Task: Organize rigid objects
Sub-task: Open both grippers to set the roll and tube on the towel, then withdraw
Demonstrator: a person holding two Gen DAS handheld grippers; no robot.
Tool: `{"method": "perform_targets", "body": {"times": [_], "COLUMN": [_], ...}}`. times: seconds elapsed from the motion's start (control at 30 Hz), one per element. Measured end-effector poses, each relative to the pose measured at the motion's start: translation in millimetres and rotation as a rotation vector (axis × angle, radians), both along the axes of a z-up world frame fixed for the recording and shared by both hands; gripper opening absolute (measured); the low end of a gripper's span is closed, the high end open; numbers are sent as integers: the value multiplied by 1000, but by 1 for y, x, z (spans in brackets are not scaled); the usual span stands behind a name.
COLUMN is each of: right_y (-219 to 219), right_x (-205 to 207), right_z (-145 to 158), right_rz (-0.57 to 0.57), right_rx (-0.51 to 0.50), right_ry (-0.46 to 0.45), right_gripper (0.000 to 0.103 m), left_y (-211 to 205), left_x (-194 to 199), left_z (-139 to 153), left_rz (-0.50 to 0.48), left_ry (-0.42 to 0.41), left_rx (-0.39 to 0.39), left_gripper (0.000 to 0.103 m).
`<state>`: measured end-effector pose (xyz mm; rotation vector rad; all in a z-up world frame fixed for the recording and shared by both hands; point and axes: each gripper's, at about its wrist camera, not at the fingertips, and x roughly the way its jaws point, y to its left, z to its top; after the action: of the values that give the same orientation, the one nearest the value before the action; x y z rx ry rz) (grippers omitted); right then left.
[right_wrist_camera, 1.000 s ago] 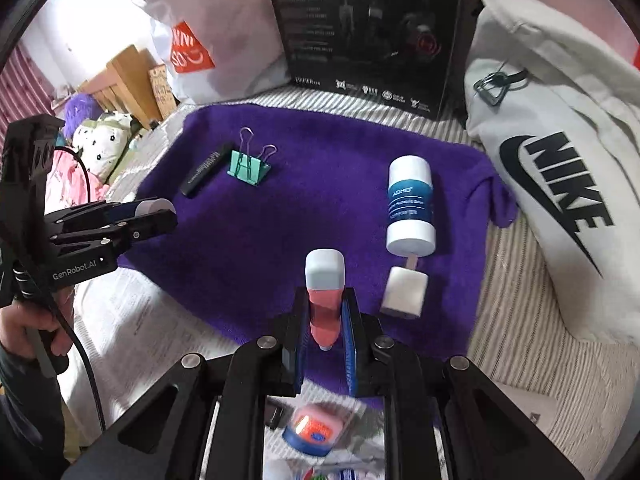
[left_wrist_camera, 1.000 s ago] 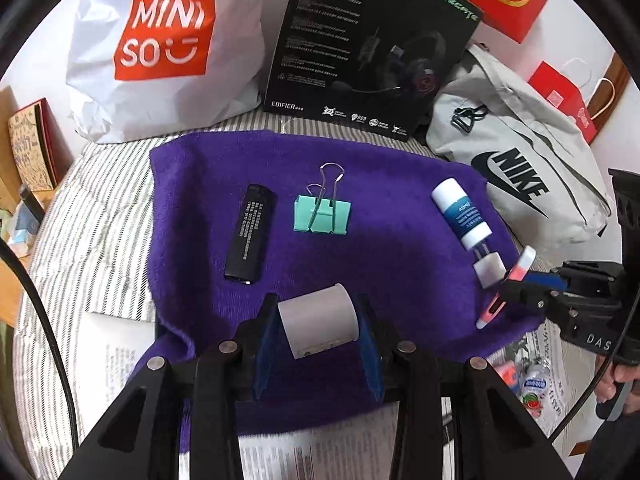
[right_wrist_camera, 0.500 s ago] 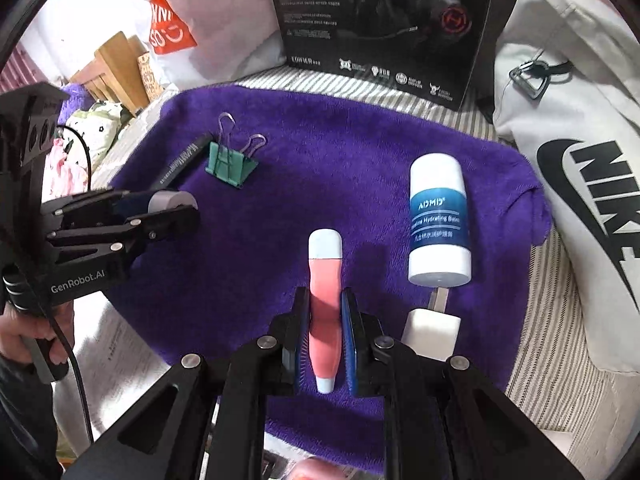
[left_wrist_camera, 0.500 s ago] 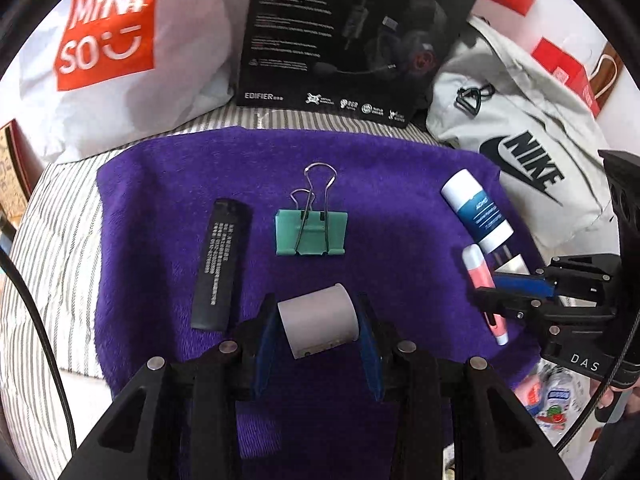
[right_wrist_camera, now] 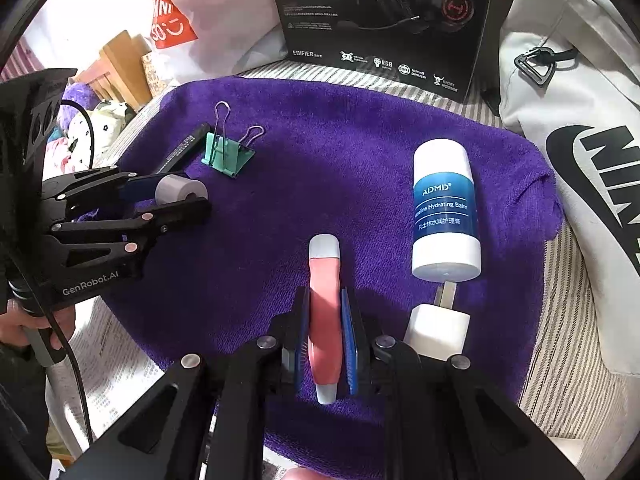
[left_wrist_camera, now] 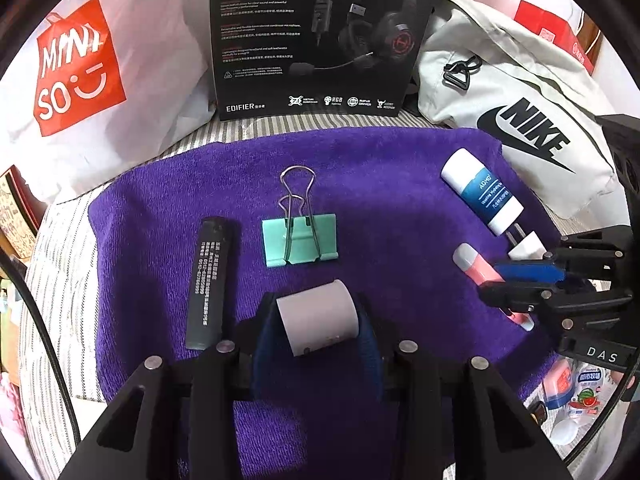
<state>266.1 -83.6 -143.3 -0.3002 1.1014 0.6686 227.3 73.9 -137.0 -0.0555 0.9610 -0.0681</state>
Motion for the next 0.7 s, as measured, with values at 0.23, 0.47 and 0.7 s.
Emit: {"method": "perform_targets", "body": {"times": [0.23, 0.47, 0.7], "right_y": [-10, -36, -96], "right_x": [-9, -39, -79], "right_z": [6, 43, 64], "right_rz": [-15, -46, -160], "right_rx": [38, 89, 116], "right_ry": [35, -5, -49], "right_gripper": [40, 47, 58], "left_y": [-8, -14, -56], "left_x": [-11, -42, -101], "left_z": [-3, 17, 45], "left_rz": [-12, 28, -103], "left_ry": [16, -42, -110], "left_rx": [12, 48, 68], "left_gripper": [57, 57, 67]}}
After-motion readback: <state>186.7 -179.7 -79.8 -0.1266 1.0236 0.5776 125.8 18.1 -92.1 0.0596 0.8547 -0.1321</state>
